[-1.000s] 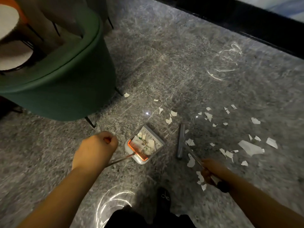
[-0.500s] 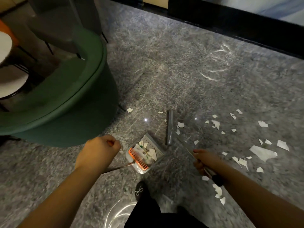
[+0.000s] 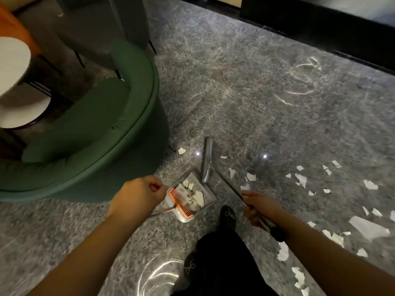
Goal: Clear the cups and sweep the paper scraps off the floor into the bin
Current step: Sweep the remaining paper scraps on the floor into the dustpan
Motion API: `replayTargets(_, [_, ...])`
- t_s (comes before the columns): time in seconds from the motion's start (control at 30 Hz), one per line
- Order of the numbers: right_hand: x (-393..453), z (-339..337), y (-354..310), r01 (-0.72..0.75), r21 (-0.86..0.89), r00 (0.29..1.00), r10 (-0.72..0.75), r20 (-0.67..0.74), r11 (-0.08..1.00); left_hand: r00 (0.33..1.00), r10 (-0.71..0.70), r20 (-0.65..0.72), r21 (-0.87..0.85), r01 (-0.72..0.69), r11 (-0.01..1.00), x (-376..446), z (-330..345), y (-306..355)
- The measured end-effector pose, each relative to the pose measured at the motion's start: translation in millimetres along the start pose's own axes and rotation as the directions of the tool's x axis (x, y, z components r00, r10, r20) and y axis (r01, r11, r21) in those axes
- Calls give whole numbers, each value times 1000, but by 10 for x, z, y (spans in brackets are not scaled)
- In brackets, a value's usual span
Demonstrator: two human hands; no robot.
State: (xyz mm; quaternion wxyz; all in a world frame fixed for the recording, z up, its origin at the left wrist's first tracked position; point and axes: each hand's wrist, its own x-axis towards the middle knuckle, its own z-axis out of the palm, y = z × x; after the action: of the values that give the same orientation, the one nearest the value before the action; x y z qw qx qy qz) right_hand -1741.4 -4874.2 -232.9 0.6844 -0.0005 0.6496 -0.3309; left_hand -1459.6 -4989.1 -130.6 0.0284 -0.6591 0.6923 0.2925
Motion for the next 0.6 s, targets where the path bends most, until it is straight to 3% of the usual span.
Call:
replayTargets(0.1, [198, 88, -387, 50, -128, 999, -49, 11, 991, 998, 22, 52, 17, -23, 1000, 279, -17, 185])
replayTargets(0.27, [578, 158, -1151, -82, -81, 992, 89, 87, 993, 995, 11, 99, 58, -17, 998, 802, -86, 525])
replayTargets(0.6, [1460, 601, -1970, -119, -177, 969, 153, 193, 977, 993, -12, 119, 206, -13, 979, 1376, -169, 806])
